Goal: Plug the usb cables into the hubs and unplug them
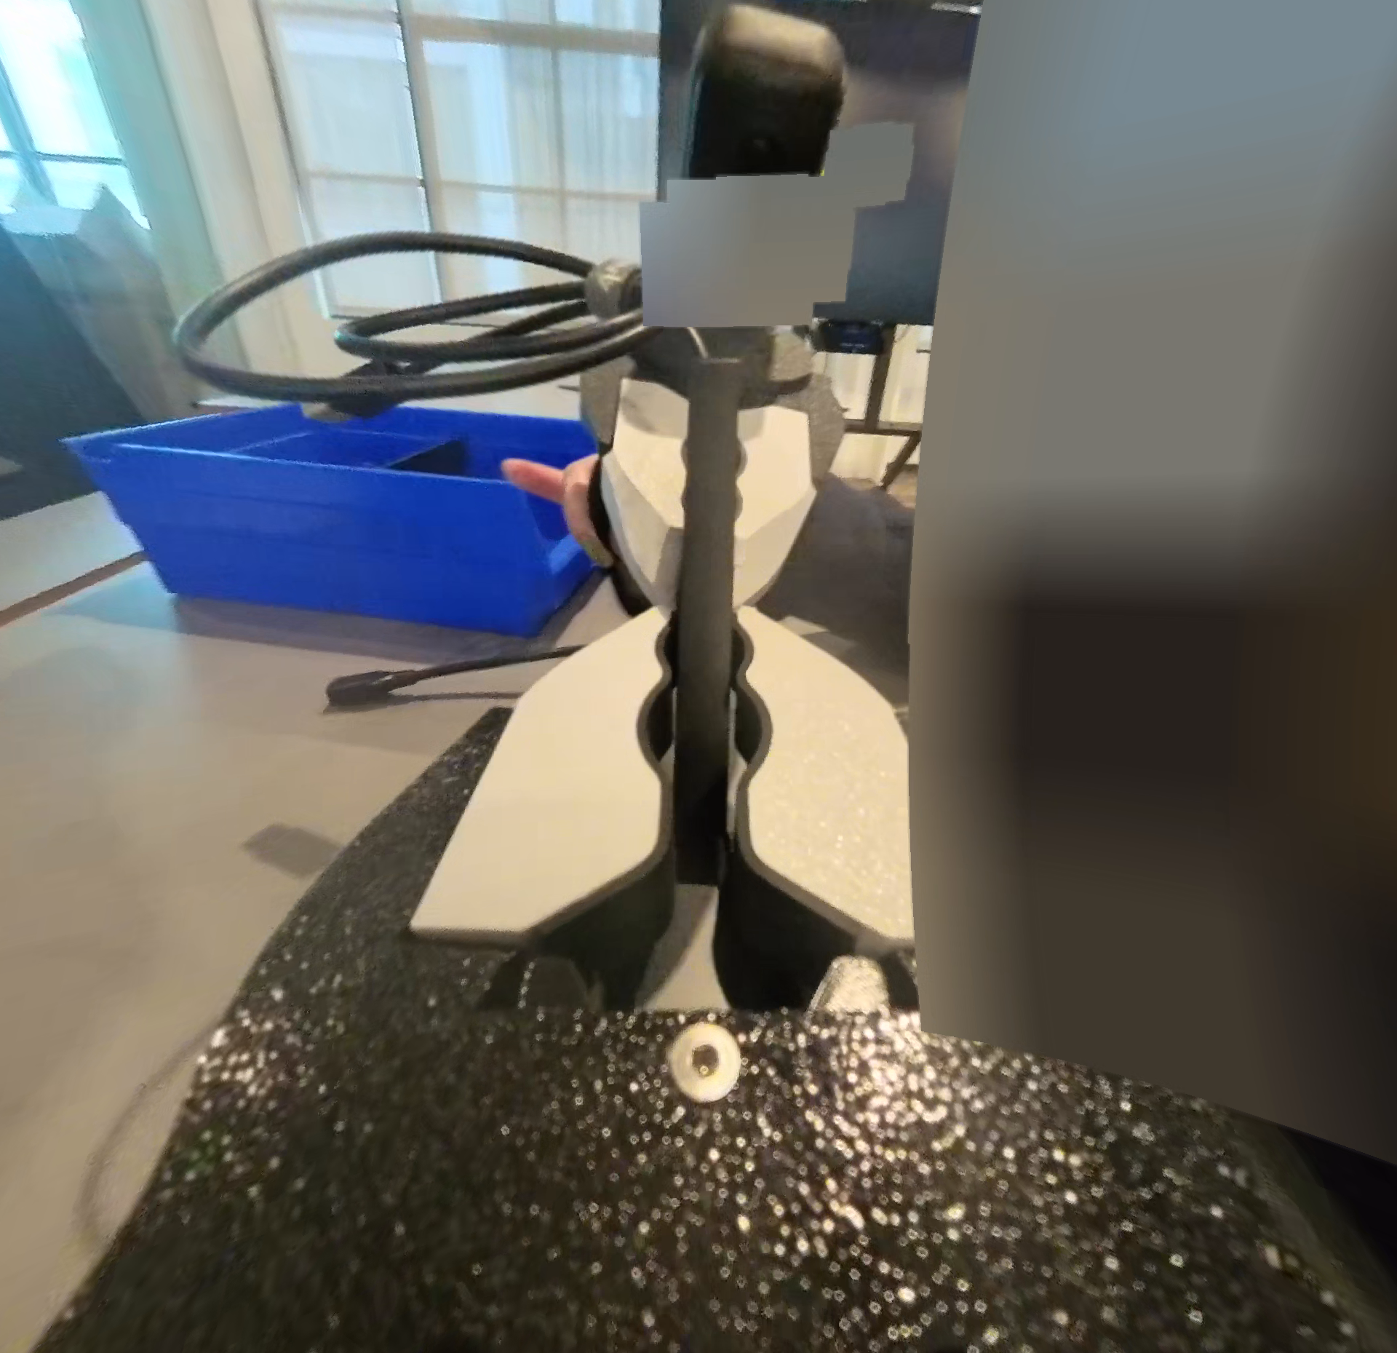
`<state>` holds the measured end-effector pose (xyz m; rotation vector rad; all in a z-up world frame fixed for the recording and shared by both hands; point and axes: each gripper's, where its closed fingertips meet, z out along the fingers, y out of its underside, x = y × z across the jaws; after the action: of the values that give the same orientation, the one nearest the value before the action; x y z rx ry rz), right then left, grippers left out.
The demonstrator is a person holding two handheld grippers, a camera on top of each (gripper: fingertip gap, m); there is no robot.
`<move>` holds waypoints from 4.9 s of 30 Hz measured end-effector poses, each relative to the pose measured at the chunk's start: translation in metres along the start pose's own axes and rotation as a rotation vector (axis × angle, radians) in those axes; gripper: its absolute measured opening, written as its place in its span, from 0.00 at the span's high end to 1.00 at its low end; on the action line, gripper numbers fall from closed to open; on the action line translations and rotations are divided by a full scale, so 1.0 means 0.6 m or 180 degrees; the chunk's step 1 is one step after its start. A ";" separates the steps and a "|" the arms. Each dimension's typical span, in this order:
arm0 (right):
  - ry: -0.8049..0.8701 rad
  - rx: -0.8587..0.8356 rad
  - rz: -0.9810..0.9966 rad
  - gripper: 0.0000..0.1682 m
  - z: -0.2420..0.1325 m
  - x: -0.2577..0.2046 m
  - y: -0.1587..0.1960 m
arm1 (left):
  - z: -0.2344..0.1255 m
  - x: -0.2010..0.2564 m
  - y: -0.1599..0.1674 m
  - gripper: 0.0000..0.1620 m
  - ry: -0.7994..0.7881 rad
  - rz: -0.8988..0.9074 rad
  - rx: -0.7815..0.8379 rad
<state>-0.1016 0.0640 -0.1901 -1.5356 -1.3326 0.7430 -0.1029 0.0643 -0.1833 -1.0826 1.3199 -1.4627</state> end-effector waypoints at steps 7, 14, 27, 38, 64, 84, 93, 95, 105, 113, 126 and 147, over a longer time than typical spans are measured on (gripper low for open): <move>0.0641 -0.0933 -0.0568 0.95 0.016 0.030 0.057 | -0.006 -0.028 0.008 0.81 -0.0724 0.1064 -0.0465; 0.0840 -0.1347 -0.0939 0.95 0.028 0.036 0.079 | -0.007 -0.030 0.038 0.91 -0.0793 0.1234 -0.1073; 0.0702 -0.1374 -0.0997 0.95 0.055 0.025 0.090 | 0.000 -0.024 0.062 0.93 -0.0759 0.1399 -0.1198; 0.0025 -0.0478 -0.0260 0.95 0.048 -0.010 0.040 | -0.013 0.005 0.019 0.94 -0.0332 0.0596 -0.0495; 0.1157 -0.0345 -0.0284 0.95 0.006 0.083 0.035 | -0.086 -0.096 0.082 0.93 -0.1734 0.1712 -0.2035; 0.2355 0.0827 0.0127 0.93 -0.391 0.145 -0.116 | -0.050 -0.117 0.067 0.91 -0.1691 0.0680 -0.1777; 0.2147 0.1264 0.0214 0.94 -0.505 0.192 -0.141 | -0.029 -0.115 0.059 0.83 -0.1568 0.0493 -0.1605; 0.2103 0.1395 0.0142 0.94 -0.527 0.193 -0.178 | -0.030 -0.118 0.063 0.83 -0.1602 0.0514 -0.1619; 0.2029 0.1108 0.0189 0.95 -0.547 0.216 -0.167 | -0.029 -0.124 0.056 0.86 -0.1698 0.0516 -0.1382; 0.2061 0.1147 -0.0140 0.95 -0.552 0.181 -0.216 | -0.037 -0.124 0.037 0.87 -0.1746 0.0469 -0.1160; 0.1701 0.1558 0.0315 0.95 -0.496 0.335 -0.216 | -0.038 -0.124 0.048 0.87 -0.1840 0.0627 -0.1203; 0.1367 -0.0066 0.0602 0.95 -0.375 0.232 0.049 | -0.040 -0.121 0.045 0.87 -0.1808 0.0591 -0.1138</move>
<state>0.1414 0.1414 -0.1145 -1.7360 -0.8884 0.4758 -0.1068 0.1387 -0.2152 -1.4296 1.2403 -0.7127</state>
